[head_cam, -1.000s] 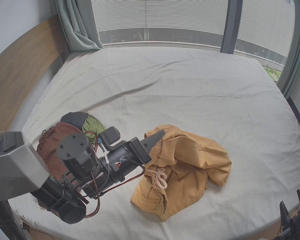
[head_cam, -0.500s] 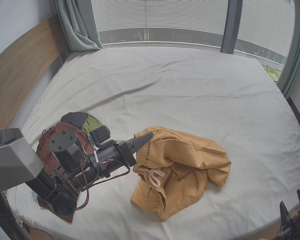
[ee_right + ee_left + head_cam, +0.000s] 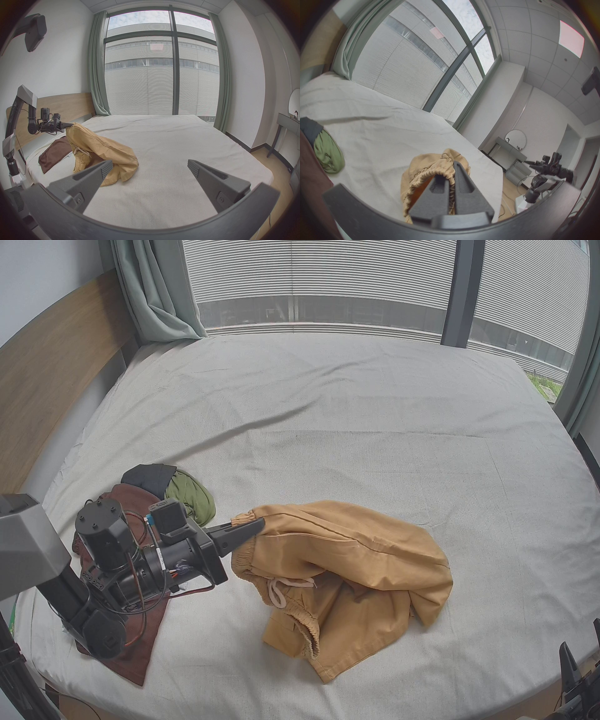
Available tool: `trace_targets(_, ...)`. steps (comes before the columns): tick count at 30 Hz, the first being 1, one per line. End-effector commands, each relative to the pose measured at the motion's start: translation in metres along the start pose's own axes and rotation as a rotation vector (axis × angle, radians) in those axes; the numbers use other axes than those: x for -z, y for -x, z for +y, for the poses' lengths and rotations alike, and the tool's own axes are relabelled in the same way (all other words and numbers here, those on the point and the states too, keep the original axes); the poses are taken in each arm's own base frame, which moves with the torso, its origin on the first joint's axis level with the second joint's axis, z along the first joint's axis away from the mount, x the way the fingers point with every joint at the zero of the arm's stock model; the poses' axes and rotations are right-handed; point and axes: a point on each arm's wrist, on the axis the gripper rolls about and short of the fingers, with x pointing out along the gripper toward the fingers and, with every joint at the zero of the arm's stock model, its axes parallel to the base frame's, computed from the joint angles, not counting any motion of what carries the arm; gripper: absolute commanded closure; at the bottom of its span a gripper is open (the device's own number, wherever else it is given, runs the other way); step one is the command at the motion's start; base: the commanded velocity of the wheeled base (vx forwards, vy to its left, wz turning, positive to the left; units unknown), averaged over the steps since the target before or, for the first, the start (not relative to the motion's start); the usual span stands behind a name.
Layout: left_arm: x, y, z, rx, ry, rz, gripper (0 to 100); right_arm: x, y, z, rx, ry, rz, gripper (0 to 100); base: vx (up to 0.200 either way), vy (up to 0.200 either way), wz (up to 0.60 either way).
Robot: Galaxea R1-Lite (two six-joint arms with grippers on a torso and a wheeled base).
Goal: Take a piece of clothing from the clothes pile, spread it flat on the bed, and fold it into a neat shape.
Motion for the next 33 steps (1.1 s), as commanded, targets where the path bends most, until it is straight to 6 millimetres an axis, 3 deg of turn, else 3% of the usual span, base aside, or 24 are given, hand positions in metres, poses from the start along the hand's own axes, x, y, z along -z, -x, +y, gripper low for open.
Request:
trace_targets(1,-0.001,0.015,0.016,-0.036,-0.044,0.012,100,0.005,0.0,0.0,0.0,0.0,0.0,0,0.0,0.0,0.0)
trace_targets(14,0.009,0.041,0.042,-0.091,-0.108,0.065,100,0.005,0.0,0.0,0.0,0.0,0.0,0,0.0,0.0,0.0)
trace_targets(21,0.023,0.055,0.049,-0.141,-0.07,0.116,100,0.005,0.0,0.0,0.0,0.002,0.0,0,0.0,0.0,0.0)
trace_targets(33,0.023,0.068,0.069,-0.216,-0.071,0.109,100,0.005,0.0,0.0,-0.002,0.005,0.0,0,0.0,0.0,0.0)
